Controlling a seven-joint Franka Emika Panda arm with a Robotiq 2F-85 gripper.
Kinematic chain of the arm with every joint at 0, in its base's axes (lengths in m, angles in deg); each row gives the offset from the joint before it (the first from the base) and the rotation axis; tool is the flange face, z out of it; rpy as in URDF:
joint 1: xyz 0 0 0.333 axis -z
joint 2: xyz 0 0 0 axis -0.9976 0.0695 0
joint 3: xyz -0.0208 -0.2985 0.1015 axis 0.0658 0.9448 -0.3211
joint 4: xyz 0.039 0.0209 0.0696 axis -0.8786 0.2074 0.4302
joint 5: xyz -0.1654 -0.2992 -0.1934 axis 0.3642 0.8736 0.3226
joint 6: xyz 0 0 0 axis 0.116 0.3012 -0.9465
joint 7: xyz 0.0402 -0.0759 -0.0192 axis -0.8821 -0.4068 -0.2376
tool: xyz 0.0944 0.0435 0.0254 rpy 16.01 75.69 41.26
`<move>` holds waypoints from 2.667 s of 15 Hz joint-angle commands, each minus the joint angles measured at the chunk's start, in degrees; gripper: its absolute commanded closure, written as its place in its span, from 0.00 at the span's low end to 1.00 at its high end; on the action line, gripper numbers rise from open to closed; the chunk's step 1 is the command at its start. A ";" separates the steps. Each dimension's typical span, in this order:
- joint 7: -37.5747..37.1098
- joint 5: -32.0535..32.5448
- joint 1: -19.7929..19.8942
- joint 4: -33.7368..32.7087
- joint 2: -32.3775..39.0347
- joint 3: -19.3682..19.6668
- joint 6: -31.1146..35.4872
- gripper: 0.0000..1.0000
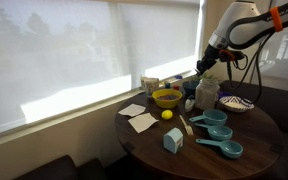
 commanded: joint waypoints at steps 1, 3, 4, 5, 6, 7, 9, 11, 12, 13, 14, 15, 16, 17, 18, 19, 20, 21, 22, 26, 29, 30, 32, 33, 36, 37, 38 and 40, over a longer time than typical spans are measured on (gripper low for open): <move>-4.73 2.36 1.00 5.27 -2.62 -1.66 3.57 0.97; -6.12 2.78 1.32 6.72 -3.37 -1.96 4.55 0.97; -6.52 3.05 1.51 7.40 -4.11 -2.11 5.01 0.97; -6.82 3.35 1.67 7.97 -4.53 -2.28 5.11 0.97; -6.68 3.40 1.69 8.43 -4.95 -2.36 4.77 0.97; -6.21 3.14 1.63 8.46 -5.04 -2.31 3.61 0.97; -5.82 2.76 1.78 8.28 -5.02 -2.18 2.41 0.97; -5.33 1.83 1.88 7.46 -4.76 -1.70 1.12 0.97; -5.53 1.71 2.07 7.08 -4.60 -1.62 0.54 0.97; -5.32 1.24 2.12 6.65 -4.38 -1.41 0.00 0.97; -5.84 1.15 2.35 6.21 -4.10 -1.40 -0.34 0.97; -5.50 -0.03 2.09 5.70 -3.91 -1.15 -1.44 0.97; -4.76 -1.33 1.74 5.17 -3.69 -0.87 -2.51 0.97; -4.56 -2.21 1.57 4.68 -3.50 -0.72 -3.64 0.97; -4.70 -2.88 1.53 4.14 -3.28 -0.64 -4.74 0.97; -4.99 -3.50 1.55 3.52 -3.06 -0.58 -5.98 0.97; -4.93 -4.18 1.50 3.02 -2.86 -0.44 -7.02 0.97; -5.00 -4.73 1.55 2.56 -2.68 -0.30 -7.86 0.97; -5.17 -5.25 1.64 1.99 -2.45 -0.13 -8.57 0.97; -5.81 -7.79 2.06 -0.49 -1.06 0.86 -11.12 0.97; -6.68 -8.79 2.35 -2.28 -0.38 1.48 -12.47 0.97; -6.86 -9.10 2.39 -2.92 -0.19 1.68 -13.00 0.97; -7.81 -8.77 2.54 -4.26 0.38 1.90 -13.82 0.97; -8.25 -8.66 2.57 -4.85 0.59 1.98 -14.11 0.97; -9.24 -8.44 2.36 -6.29 0.58 1.73 -14.98 0.97; -9.36 -8.52 2.25 -6.62 0.30 1.63 -15.40 0.97; -9.40 -8.56 2.16 -6.83 -0.07 1.50 -15.87 0.97; -9.73 -8.50 2.11 -7.45 -0.70 1.26 -16.80 0.97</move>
